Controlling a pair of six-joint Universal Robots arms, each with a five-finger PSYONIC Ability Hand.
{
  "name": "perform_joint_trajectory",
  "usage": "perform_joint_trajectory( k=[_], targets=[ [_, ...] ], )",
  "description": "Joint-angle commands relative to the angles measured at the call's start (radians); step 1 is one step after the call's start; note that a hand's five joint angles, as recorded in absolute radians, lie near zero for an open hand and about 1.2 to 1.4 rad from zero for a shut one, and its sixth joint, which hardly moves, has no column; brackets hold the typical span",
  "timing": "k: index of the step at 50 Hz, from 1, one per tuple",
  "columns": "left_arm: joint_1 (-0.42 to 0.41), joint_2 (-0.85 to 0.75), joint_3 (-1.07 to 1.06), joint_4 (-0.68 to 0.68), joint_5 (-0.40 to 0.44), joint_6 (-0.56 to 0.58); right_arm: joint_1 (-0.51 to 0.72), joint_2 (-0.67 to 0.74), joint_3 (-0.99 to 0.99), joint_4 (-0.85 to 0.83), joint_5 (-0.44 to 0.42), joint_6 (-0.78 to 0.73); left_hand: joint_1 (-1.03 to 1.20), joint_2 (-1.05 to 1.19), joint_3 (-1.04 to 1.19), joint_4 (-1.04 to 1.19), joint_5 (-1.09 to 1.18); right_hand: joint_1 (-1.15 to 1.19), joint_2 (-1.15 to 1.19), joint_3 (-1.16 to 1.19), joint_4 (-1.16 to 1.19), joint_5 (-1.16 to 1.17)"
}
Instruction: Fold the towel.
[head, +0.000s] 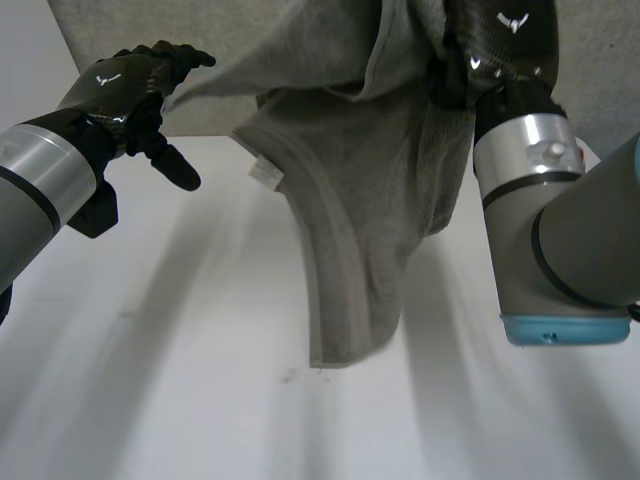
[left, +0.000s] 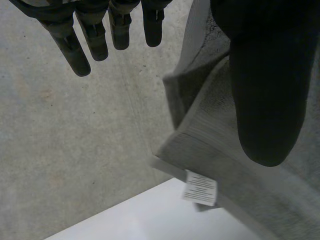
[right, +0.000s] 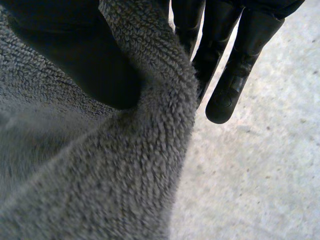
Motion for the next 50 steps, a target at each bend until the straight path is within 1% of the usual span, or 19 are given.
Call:
perform_joint_trajectory(
  k=[1,2,3,6,8,10,13,16,19,20,22,25,27,30,32,36,40,43,50],
  targets=[
    [0.002,-0.017,-0.007,-0.001,0.003,0.004,0.012,0.005,0.086,0.178,-0.174,-0.010,0.016,0.024,0.024,0.023,-0.014,0.444,0.221,0.211,0.206,0.250],
    [0.000,-0.020,-0.008,-0.001,0.003,0.005,0.015,0.019,0.097,0.217,-0.249,-0.016,0.016,0.024,0.024,0.023,-0.014,0.444,0.221,0.211,0.206,0.250],
    [0.000,-0.020,-0.009,-0.001,0.003,0.005,0.015,0.019,0.097,0.217,-0.249,-0.016,0.016,0.024,0.024,0.023,-0.014,0.444,0.221,0.211,0.206,0.250],
    [-0.003,-0.041,-0.009,-0.001,0.002,0.007,0.016,0.127,0.100,0.310,-0.409,-0.052,0.016,0.024,0.024,0.023,-0.014,0.444,0.221,0.211,0.206,0.250],
    [-0.002,-0.049,-0.010,-0.001,0.002,0.007,0.016,0.172,0.085,0.347,-0.423,-0.086,0.016,0.024,0.024,0.023,-0.014,0.444,0.221,0.211,0.206,0.250],
    [-0.005,-0.053,-0.010,-0.002,0.002,0.008,0.016,0.241,0.041,0.395,-0.406,-0.170,0.016,0.024,0.024,0.023,-0.014,0.444,0.221,0.211,0.206,0.250],
    [-0.020,-0.055,-0.013,-0.008,0.000,0.007,0.016,0.289,-0.024,0.406,-0.383,-0.244,0.022,0.029,0.029,0.028,-0.008,0.444,0.221,0.211,0.206,0.250],
    [-0.053,-0.055,-0.031,-0.011,-0.001,0.004,0.015,0.304,-0.053,0.404,-0.369,-0.250,0.031,0.038,0.038,0.037,0.001,0.444,0.221,0.211,0.206,0.250],
    [-0.090,-0.053,-0.077,-0.005,-0.003,0.008,0.016,0.361,-0.153,0.401,-0.300,-0.232,0.049,0.056,0.056,0.055,0.019,0.444,0.221,0.211,0.206,0.250],
    [-0.090,-0.053,-0.078,-0.005,-0.003,0.008,0.016,0.361,-0.153,0.401,-0.300,-0.232,0.049,0.056,0.056,0.055,0.019,0.444,0.221,0.211,0.206,0.250],
    [-0.097,-0.055,-0.093,-0.005,-0.006,0.008,0.023,0.385,-0.188,0.401,-0.239,-0.241,0.051,0.059,0.059,0.058,0.021,0.444,0.221,0.211,0.206,0.250],
    [-0.101,-0.064,-0.113,-0.007,-0.033,0.008,0.026,0.398,-0.199,0.401,-0.210,-0.246,0.078,0.085,0.085,0.084,0.048,0.444,0.221,0.211,0.206,0.250],
    [-0.110,-0.084,-0.128,-0.018,-0.081,0.005,0.027,0.419,-0.219,0.401,-0.171,-0.247,0.078,0.085,0.085,0.084,0.048,0.444,0.221,0.211,0.206,0.250],
    [-0.126,-0.092,-0.140,-0.024,-0.105,0.002,0.027,0.433,-0.231,0.401,-0.157,-0.249,0.078,0.085,0.085,0.084,0.048,0.444,0.221,0.211,0.206,0.250],
    [-0.159,-0.101,-0.183,-0.027,-0.144,-0.004,0.027,0.436,-0.233,0.403,-0.167,-0.247,0.078,0.085,0.085,0.084,0.048,0.444,0.221,0.211,0.206,0.250],
    [-0.172,-0.124,-0.216,-0.021,-0.173,-0.010,0.027,0.436,-0.224,0.403,-0.168,-0.241,0.078,0.085,0.085,0.084,0.048,0.444,0.221,0.211,0.206,0.250],
    [-0.175,-0.208,-0.211,0.027,-0.222,-0.064,0.026,0.424,-0.193,0.404,-0.167,-0.234,0.081,0.088,0.088,0.087,0.051,0.444,0.221,0.211,0.206,0.250],
    [-0.179,-0.271,-0.194,0.065,-0.231,-0.116,0.024,0.416,-0.164,0.401,-0.168,-0.232,0.142,0.149,0.149,0.149,0.112,0.444,0.221,0.211,0.206,0.250],
    [-0.183,-0.407,-0.125,0.071,-0.228,-0.193,0.024,0.395,-0.108,0.375,-0.183,-0.231,0.145,0.153,0.153,0.152,0.115,0.444,0.221,0.211,0.206,0.250]
  ],
)
